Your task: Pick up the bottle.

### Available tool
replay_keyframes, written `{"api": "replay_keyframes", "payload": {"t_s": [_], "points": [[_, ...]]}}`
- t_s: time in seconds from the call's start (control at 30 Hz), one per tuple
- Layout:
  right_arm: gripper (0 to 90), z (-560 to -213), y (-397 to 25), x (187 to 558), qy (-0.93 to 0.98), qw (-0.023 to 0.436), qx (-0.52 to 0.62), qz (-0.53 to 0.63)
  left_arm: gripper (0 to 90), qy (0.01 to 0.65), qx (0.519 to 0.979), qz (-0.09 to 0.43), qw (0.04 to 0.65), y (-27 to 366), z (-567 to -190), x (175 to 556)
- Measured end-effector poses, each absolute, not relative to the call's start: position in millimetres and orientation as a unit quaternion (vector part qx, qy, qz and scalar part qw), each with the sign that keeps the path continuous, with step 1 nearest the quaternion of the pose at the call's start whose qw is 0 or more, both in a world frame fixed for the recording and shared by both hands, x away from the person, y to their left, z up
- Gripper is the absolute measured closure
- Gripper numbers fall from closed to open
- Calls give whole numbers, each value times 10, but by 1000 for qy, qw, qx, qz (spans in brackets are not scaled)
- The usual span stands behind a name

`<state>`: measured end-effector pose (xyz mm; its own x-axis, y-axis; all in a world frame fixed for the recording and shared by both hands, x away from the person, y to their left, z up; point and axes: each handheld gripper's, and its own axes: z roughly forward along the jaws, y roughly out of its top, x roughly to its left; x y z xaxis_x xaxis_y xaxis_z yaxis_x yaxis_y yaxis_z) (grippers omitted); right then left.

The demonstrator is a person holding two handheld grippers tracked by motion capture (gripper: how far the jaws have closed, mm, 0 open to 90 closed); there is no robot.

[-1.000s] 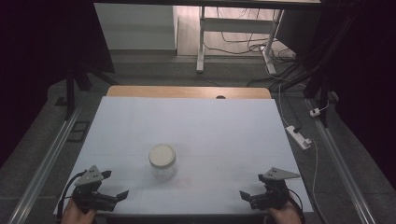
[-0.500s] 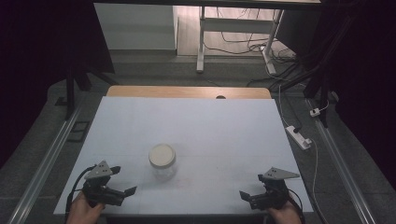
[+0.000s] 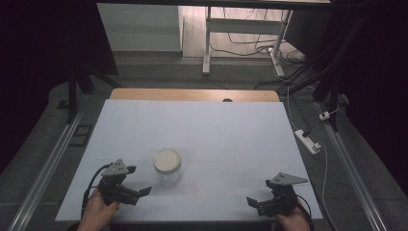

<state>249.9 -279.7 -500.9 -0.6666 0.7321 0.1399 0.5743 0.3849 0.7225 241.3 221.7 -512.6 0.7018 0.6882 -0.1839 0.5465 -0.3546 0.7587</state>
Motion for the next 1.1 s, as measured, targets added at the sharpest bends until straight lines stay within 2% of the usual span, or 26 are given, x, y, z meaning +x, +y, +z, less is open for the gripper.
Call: {"api": "replay_keyframes", "payload": {"t_s": [0.6,1.1], "points": [[0,-5014,-2796,2506,827,99,396,387,0,349,841,97,403,1871,-5114,2680],[0,-5015,-2795,2507,828,98,394,386,0,309,851,97,414,1655,-5200,2918]]}}
